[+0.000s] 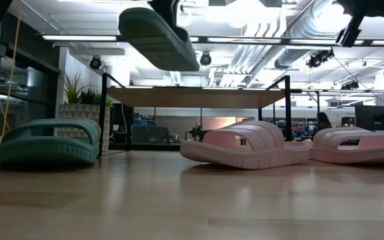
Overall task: Pick and place slides into the shelf
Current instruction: Put the bottom green slide on the shelf
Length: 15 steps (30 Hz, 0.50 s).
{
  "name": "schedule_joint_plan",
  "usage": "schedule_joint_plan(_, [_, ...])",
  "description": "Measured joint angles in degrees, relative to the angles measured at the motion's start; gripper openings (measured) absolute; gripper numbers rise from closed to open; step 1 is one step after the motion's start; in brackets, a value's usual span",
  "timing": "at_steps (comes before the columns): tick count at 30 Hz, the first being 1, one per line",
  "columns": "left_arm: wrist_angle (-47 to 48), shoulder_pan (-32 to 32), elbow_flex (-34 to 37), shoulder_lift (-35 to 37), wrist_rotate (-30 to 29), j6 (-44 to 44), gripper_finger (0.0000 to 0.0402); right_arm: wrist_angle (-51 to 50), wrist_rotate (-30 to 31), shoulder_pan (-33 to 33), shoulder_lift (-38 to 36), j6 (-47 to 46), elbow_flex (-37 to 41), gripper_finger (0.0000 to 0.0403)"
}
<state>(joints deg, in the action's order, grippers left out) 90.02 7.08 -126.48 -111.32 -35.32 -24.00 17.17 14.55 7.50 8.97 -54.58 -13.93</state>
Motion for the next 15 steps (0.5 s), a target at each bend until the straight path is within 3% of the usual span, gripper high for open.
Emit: schedule_joint_plan(15, [-2.23, 11.35, 0.00, 8.83, 5.71, -9.95, 0.0000, 1.36, 9.94, -0.01, 0.46, 5.75, -0.02, 0.0000])
